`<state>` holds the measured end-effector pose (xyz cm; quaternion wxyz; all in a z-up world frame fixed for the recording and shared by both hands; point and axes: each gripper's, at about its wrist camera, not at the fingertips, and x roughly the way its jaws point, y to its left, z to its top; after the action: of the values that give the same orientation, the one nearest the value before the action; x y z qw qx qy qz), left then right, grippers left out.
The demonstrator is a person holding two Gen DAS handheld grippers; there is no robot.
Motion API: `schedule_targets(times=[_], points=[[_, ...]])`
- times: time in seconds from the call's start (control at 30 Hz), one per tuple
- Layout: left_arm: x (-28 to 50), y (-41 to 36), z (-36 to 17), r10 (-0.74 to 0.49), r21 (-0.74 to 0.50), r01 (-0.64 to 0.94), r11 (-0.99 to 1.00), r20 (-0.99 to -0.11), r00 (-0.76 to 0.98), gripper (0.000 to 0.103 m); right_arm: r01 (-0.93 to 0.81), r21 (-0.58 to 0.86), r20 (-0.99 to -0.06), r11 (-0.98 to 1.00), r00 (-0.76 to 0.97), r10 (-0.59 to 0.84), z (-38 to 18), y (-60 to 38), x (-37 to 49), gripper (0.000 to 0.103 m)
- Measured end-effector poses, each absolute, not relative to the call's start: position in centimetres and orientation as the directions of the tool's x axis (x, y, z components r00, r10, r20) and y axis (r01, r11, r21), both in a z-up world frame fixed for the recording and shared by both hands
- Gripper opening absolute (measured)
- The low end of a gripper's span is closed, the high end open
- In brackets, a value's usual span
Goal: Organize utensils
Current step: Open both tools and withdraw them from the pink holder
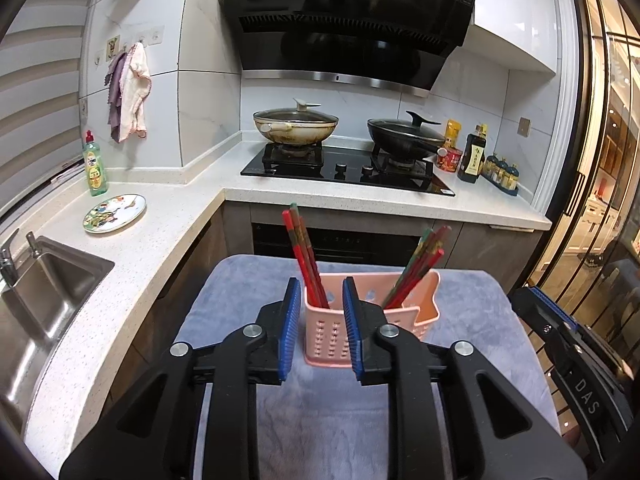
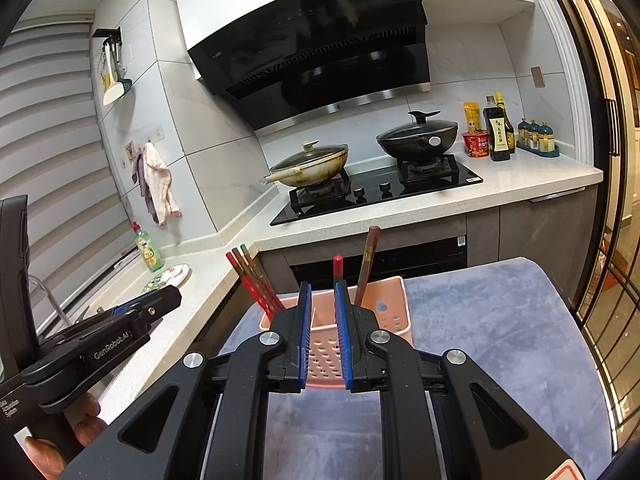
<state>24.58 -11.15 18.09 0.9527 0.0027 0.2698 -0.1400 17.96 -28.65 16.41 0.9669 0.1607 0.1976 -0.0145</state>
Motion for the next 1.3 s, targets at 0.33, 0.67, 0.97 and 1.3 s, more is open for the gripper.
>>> schedule_targets(times=[0.33,0.67,0.97,1.3], points=[[21.5,-10.4,16.4,-0.221,-0.035,0.243,0.969,-0.554,0.803,0.033,0.098,0.277,-0.415,0.956,0.909,0.028,15.1,-27.7,14.6,0.021],[18.8,-9.8,14.7,-0.195,-0.015,0.229,0.973,-0.585,0.787,0.041,0.131,0.270,-0.454,0.954,0.891,0.006,13.6,-27.7,11.7,0.031],[16.8,-9.8,13.6,-0.147,0.045,0.214,0.976,-0.591,0.793,0.055,0.142,0.218,-0.483,0.965,0.875,-0.019,12.4,-26.9,9.8,0.041],[15.7,-9.3,12.4,-0.111,0.070,0.194,0.979,-0.613,0.783,0.070,0.148,0.190,-0.511,0.971,0.859,-0.031,11.1,-26.2,8.4,0.048]])
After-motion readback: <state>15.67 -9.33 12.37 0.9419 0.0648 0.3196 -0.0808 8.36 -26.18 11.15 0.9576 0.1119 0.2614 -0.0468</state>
